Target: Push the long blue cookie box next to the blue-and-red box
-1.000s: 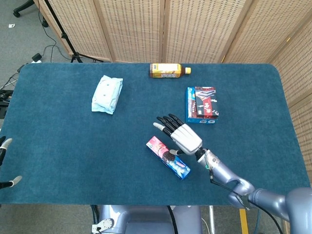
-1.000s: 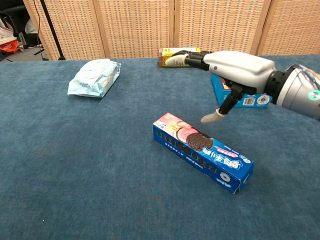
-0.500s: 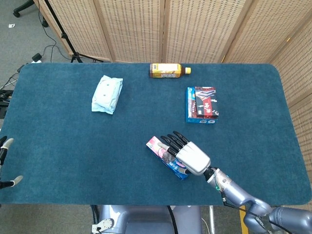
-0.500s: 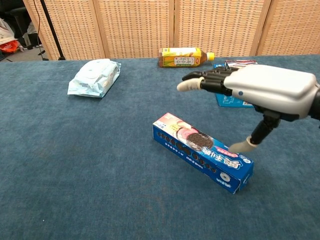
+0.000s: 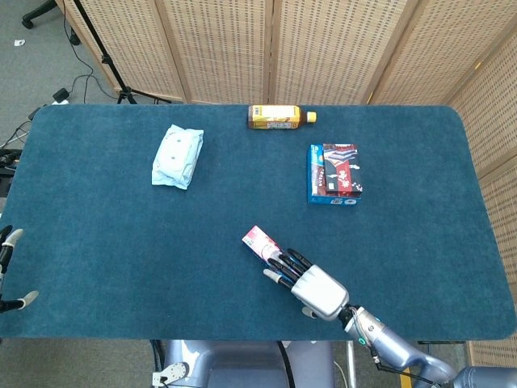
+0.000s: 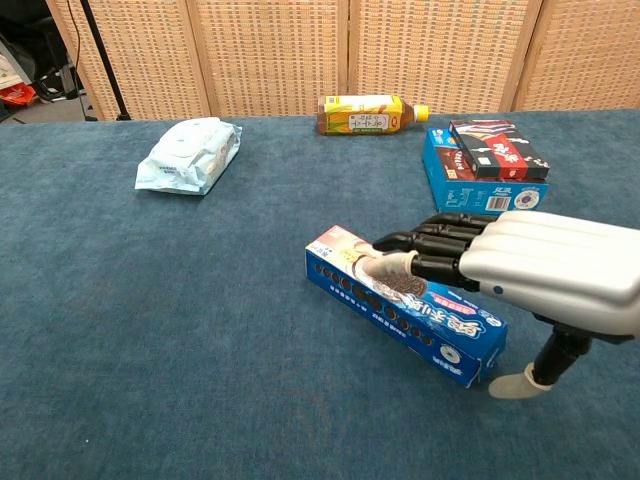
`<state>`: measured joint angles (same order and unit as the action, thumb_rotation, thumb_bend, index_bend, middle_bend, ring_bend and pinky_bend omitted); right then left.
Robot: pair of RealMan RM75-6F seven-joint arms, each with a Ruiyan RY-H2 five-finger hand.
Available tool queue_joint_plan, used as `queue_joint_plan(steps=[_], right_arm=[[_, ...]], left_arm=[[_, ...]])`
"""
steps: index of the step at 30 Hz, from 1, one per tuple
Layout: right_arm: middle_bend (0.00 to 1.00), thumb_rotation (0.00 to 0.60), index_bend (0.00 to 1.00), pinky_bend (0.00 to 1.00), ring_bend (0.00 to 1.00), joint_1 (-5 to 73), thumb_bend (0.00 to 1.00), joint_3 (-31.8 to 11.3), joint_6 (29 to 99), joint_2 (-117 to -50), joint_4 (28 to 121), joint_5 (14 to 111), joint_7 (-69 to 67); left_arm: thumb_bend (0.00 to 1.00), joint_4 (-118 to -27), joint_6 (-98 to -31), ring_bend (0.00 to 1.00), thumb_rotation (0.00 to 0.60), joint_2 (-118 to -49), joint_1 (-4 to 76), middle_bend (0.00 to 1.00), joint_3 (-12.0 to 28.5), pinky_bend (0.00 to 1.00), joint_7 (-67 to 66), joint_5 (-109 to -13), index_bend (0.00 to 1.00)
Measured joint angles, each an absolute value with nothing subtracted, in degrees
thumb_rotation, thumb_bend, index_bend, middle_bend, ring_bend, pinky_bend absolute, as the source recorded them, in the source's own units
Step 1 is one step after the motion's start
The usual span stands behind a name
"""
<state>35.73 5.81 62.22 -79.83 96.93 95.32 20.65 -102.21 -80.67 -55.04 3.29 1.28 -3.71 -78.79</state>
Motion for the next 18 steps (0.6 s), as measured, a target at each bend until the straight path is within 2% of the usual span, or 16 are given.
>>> queue_joint_plan(steps=[7, 18], right_arm=[[0.0, 0.6, 0.0, 0.0, 0.0, 34.92, 0.0, 5.39, 63.89, -84.7, 89.42, 97.63, 17.87], [0.0, 0.6, 0.0, 0.0, 0.0, 35.22, 0.0, 0.67, 62.9, -89.44, 81.86, 93.58, 15.27]], left_arm=[[0.0, -102.29, -80.43, 0.0, 0.6, -55.09, 3.41, 0.0, 1.25, 0.0, -3.89, -78.73, 0.0], [0.0, -102.11, -80.3, 0.0, 0.6, -55.0, 3.47, 0.0, 1.24, 0.0, -3.47, -78.78, 0.0]])
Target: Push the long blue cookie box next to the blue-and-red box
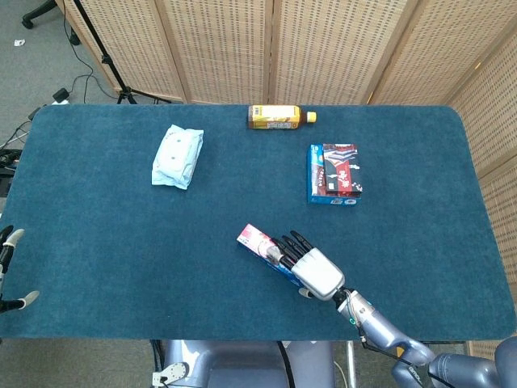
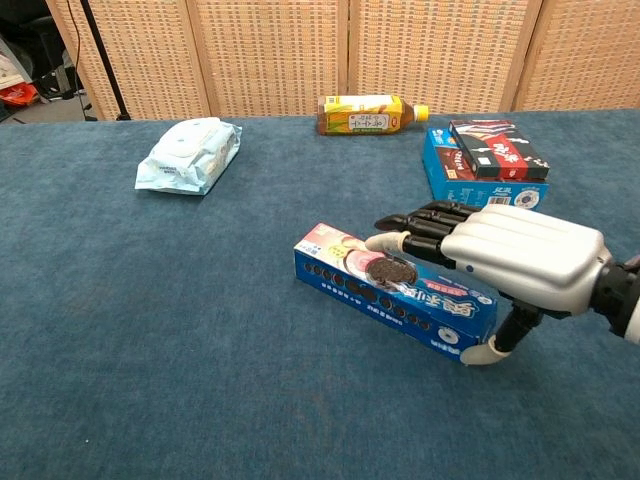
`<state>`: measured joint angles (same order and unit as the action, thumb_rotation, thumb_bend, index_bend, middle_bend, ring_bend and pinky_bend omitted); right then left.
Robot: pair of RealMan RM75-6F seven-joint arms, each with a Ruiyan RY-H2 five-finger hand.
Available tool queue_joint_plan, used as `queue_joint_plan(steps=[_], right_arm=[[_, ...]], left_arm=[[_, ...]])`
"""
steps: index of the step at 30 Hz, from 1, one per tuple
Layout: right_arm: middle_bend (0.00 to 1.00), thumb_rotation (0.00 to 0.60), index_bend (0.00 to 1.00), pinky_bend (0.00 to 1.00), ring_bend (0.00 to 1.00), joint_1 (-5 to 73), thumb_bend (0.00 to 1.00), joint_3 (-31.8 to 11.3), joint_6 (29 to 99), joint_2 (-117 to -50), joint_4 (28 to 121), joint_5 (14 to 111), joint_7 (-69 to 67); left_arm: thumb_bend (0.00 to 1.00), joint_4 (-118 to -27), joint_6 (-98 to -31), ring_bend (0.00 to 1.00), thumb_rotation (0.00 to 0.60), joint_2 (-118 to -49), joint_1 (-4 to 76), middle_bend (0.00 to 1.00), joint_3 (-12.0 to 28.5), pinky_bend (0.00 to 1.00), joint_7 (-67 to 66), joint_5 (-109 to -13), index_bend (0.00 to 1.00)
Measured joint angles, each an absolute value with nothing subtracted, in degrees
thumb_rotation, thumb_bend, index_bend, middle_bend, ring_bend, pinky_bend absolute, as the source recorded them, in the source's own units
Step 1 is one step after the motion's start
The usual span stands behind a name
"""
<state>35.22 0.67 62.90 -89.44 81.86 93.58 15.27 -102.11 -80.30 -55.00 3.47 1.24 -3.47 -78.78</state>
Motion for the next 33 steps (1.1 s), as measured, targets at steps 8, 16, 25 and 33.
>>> queue_joint_plan(steps=[8, 16, 25, 33], right_arm=[[0.0, 0.6, 0.0, 0.0, 0.0, 36.2, 0.0, -2.28, 61.46, -90.88, 81.58, 90.46, 15.63], [0.0, 0.6, 0.0, 0.0, 0.0, 37.58, 0.0, -6.47, 59.12, -94.46, 80.39, 84.31, 18.24], [0.0, 0.6, 0.0, 0.0, 0.0, 39.48, 0.0, -11.14, 57.47, -97.53, 78.07, 77.12, 22.18], [0.0, 0.6, 0.0, 0.0, 0.0, 41.63, 0.0, -14.22, 56.52, -100.0, 77.52, 71.48, 25.44]], left_arm=[[0.0, -102.12, -80.43, 0.0, 0.6, -54.96, 3.41, 0.0, 1.19, 0.0, -3.32, -78.95, 0.0], [0.0, -101.91, -80.42, 0.0, 0.6, -54.83, 3.35, 0.0, 1.26, 0.0, -2.74, -78.78, 0.0], [0.0, -101.66, -80.22, 0.0, 0.6, -54.52, 3.36, 0.0, 1.35, 0.0, -1.71, -78.62, 0.0], [0.0, -101.55, -79.79, 0.0, 0.6, -54.37, 3.51, 0.0, 1.42, 0.0, -1.27, -78.34, 0.0]])
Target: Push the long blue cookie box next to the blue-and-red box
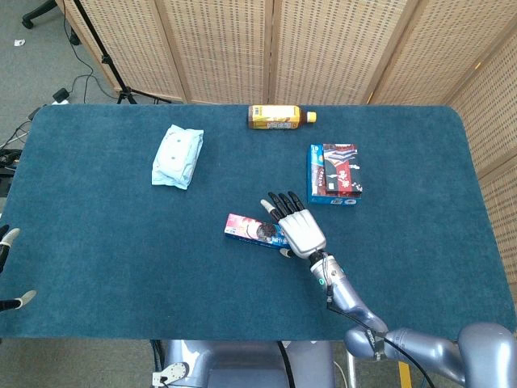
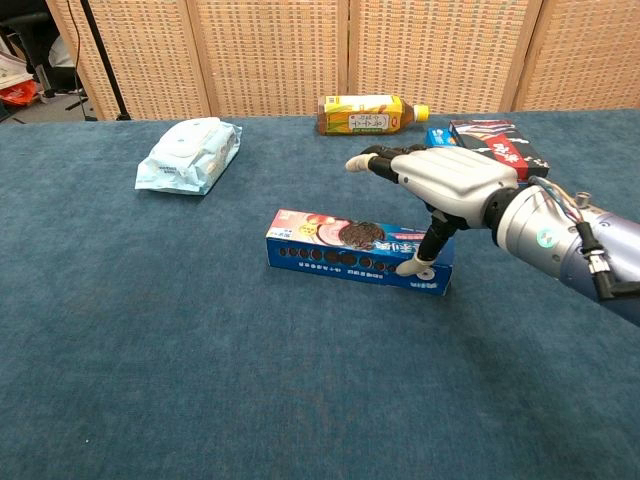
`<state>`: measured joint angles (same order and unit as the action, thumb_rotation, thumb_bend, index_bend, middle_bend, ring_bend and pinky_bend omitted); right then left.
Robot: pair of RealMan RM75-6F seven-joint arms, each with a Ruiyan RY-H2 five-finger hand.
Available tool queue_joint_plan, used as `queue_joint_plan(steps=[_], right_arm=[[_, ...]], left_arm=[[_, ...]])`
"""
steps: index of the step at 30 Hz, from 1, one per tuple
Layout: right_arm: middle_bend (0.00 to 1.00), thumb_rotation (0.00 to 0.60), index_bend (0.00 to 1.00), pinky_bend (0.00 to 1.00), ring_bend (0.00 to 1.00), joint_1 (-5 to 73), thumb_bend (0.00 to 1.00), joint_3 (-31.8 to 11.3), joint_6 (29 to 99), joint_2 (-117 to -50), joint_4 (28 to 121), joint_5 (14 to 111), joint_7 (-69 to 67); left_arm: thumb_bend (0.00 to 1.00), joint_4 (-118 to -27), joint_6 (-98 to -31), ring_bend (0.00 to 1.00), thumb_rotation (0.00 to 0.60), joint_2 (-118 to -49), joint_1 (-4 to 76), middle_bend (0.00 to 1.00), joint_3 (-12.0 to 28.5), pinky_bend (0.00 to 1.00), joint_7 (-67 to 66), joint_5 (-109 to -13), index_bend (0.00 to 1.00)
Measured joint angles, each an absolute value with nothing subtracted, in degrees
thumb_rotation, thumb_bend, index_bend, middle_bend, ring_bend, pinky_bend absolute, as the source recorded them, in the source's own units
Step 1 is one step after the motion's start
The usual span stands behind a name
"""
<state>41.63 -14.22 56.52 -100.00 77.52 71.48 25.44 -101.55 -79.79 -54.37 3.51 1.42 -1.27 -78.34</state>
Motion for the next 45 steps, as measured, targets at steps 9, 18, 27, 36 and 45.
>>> queue_joint_plan(steps=[9, 18, 27, 36, 45], right_arm=[[0.0, 0.6, 0.0, 0.0, 0.0, 44.75, 0.0, -17.18, 55.89, -103.32, 76.12, 66.28, 28.73], [0.0, 0.6, 0.0, 0.0, 0.0, 48.2, 0.0, -19.4, 54.65, -106.76, 69.69, 61.64, 30.51], [0.0, 0.6, 0.0, 0.0, 0.0, 52.01, 0.0, -22.55, 53.45, -109.21, 61.16, 58.98, 28.8], [0.0, 0.6, 0.0, 0.0, 0.0, 54.65, 0.0, -22.91, 51.48, -111.5, 57.58, 56.96, 27.89], [0.0, 0.6, 0.0, 0.0, 0.0, 56.37, 0.0, -23.73, 50.7, -112.45, 58.26, 55.56, 27.45]], left_arm=[[0.0, -101.14, -79.1, 0.0, 0.6, -54.13, 3.73, 0.0, 1.64, 0.0, -0.33, -77.76, 0.0], [0.0, -100.74, -77.33, 0.0, 0.6, -54.02, 4.47, 0.0, 2.02, 0.0, 0.19, -76.27, 0.0], [0.0, -100.22, -75.32, 0.0, 0.6, -53.93, 5.35, 0.0, 2.64, 0.0, 0.81, -74.08, 0.0], [0.0, -100.02, -74.57, 0.0, 0.6, -53.75, 5.66, 0.0, 2.9, 0.0, 1.3, -73.11, 0.0], [0.0, -99.85, -74.29, 0.0, 0.6, -53.54, 5.72, 0.0, 3.01, 0.0, 2.04, -72.77, 0.0]])
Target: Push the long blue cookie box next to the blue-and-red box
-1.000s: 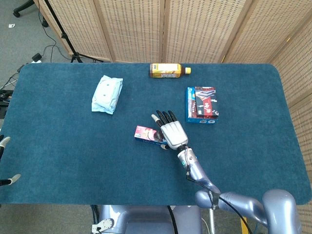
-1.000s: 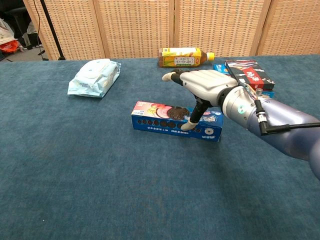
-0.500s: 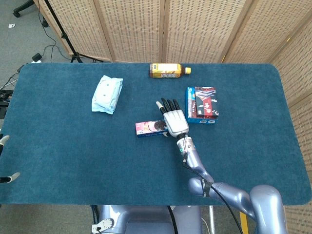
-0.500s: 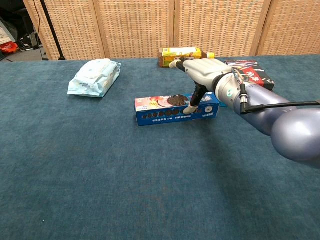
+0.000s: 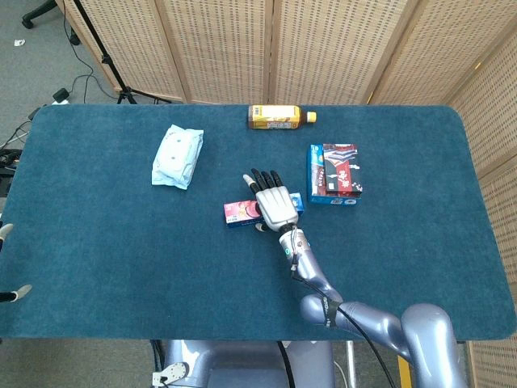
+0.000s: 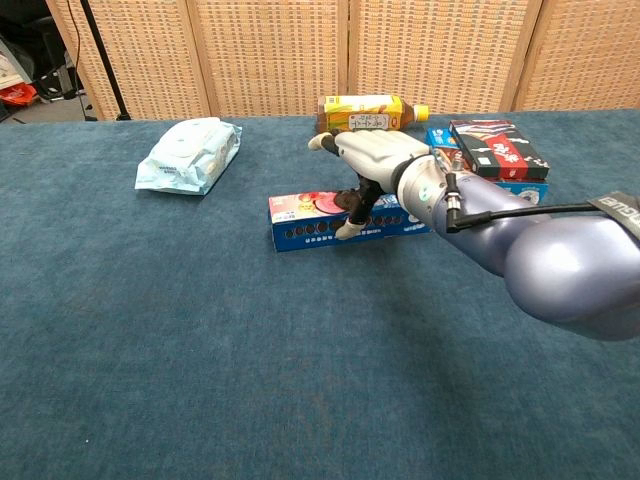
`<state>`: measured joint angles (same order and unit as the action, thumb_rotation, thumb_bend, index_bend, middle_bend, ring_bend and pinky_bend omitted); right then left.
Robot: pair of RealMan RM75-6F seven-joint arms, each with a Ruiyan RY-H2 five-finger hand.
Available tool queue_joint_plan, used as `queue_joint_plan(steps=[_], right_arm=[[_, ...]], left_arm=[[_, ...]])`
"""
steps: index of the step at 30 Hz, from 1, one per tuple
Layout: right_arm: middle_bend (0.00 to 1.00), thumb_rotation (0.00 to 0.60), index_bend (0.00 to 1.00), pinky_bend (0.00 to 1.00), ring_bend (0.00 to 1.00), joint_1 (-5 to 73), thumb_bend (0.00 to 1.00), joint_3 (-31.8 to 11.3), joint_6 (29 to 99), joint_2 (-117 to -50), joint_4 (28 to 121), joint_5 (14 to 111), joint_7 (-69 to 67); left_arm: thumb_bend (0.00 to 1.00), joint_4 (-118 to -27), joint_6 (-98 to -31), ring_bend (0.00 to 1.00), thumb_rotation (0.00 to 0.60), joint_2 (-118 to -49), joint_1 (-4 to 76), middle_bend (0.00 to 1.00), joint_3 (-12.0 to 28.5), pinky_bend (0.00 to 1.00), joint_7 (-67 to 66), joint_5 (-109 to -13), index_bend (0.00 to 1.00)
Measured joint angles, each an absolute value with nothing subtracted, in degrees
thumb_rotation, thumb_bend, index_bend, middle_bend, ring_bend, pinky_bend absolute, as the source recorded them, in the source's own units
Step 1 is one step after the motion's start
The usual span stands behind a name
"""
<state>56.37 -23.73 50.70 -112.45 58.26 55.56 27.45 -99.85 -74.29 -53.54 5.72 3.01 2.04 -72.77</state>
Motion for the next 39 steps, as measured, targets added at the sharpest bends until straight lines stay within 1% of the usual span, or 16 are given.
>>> queue_joint_plan(steps=[8, 14, 21, 28, 39], right_arm=[[0.0, 0.6, 0.0, 0.0, 0.0, 59.21, 0.0, -26.42, 49.9, -114.1, 53.55, 53.05, 26.78], [0.0, 0.6, 0.0, 0.0, 0.0, 61.63, 0.0, -27.96, 48.77, -115.51, 47.88, 50.66, 26.82], [0.0, 0.6, 0.0, 0.0, 0.0, 64.58, 0.0, -28.37, 47.7, -117.65, 39.84, 50.19, 27.51], [0.0, 0.6, 0.0, 0.0, 0.0, 66.42, 0.0, -28.5, 46.06, -119.16, 33.86, 50.38, 26.23], [0.0, 0.6, 0.0, 0.0, 0.0, 69.64, 0.0, -30.24, 45.43, -121.93, 24.01, 50.21, 24.24]], left_arm=[[0.0, -99.49, -73.78, 0.0, 0.6, -53.29, 5.84, 0.0, 3.12, 0.0, 2.93, -72.48, 0.0], [0.0, -99.22, -73.23, 0.0, 0.6, -53.15, 6.06, 0.0, 3.27, 0.0, 3.55, -72.1, 0.0], [0.0, -98.8, -72.87, 0.0, 0.6, -53.08, 6.12, 0.0, 3.53, 0.0, 4.25, -71.35, 0.0], [0.0, -98.38, -71.9, 0.0, 0.6, -53.11, 6.52, 0.0, 3.73, 0.0, 4.44, -70.54, 0.0], [0.0, -98.18, -71.16, 0.0, 0.6, -53.21, 6.91, 0.0, 4.03, 0.0, 4.36, -69.51, 0.0]])
